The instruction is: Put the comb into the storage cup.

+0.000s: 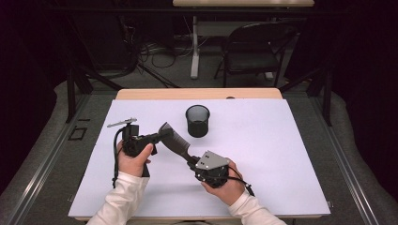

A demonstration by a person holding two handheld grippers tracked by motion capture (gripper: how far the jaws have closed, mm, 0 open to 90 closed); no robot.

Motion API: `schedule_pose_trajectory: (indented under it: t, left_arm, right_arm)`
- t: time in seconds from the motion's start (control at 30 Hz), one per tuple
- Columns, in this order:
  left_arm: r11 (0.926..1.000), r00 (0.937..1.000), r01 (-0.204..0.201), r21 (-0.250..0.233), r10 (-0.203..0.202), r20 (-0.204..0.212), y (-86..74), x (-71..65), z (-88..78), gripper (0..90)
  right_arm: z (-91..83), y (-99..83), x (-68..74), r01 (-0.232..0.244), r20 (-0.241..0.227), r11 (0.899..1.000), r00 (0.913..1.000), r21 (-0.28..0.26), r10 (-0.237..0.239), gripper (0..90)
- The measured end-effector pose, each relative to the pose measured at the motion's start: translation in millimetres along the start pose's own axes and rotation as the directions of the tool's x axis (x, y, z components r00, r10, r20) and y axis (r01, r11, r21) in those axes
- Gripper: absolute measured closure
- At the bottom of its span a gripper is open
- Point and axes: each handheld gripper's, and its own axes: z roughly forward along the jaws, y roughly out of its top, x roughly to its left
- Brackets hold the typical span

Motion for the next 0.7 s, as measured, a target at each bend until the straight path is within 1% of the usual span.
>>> schedule_pose_trajectory:
  t: [0.23, 0.43, 0.6, 0.7]
  left_arm:
    - [0.9999, 0.9999, 0.017, 0.001, -0.017, 0.002, -0.7, 0.1, -0.2, 85.9]
    - [0.9998, 0.9998, 0.022, 0.004, -0.022, -0.004, -1.0, 0.2, -0.1, 85.9]
    - [0.9996, 0.9996, 0.029, 0.005, -0.029, -0.001, -1.0, 1.5, 0.0, 85.9]
    - [0.9996, 0.9996, 0.027, 0.004, -0.027, -0.011, -1.2, 2.4, 0.2, 86.0]
  right_arm:
    - [0.8, -0.6, 0.1, -0.003, -0.005, 1.0, 1.0, 0.001, 0.003, 72.4]
    - [1.8, -1.1, 0.5, -0.006, -0.006, 1.0, 1.0, 0.003, 0.006, 72.3]
    - [2.3, -1.4, 0.9, -0.008, -0.006, 1.0, 0.9999, 0.003, 0.008, 72.0]
    - [2.7, -1.5, 1.0, -0.009, -0.01, 1.0, 0.9999, 0.002, 0.009, 71.2]
